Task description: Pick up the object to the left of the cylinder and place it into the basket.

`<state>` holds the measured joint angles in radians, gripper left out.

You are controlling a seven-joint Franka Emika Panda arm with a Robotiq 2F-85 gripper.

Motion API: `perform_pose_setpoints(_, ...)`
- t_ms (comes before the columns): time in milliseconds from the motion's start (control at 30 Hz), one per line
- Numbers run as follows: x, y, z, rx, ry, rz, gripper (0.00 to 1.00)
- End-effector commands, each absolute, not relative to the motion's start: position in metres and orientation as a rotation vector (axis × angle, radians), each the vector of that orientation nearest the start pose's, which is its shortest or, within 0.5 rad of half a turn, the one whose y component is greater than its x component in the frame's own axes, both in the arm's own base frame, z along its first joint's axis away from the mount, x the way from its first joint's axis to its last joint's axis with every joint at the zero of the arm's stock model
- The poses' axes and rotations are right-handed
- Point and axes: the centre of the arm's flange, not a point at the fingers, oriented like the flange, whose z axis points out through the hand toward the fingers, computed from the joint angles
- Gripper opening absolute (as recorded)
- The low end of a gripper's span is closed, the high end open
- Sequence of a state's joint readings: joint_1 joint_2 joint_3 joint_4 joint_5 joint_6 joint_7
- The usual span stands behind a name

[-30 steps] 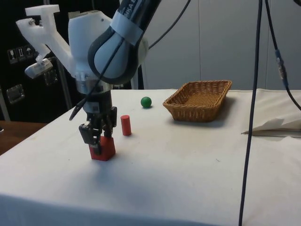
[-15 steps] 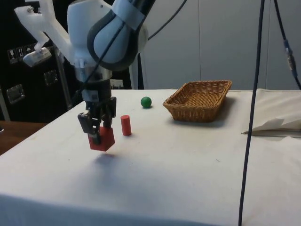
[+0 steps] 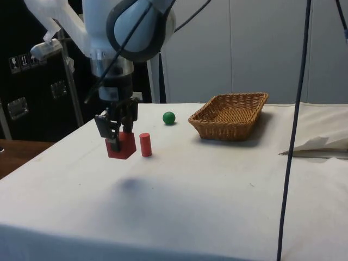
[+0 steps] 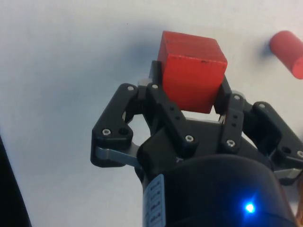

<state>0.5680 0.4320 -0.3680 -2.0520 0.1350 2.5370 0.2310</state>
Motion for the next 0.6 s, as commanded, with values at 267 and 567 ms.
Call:
perform_pose_setpoints(267, 0.585, 0.111, 0.265, -3.186, 0.161, -0.161, 0.0)
perform_pose_setpoints(567, 0.575, 0.09, 0.272, -3.182, 0.165, -0.149, 0.0)
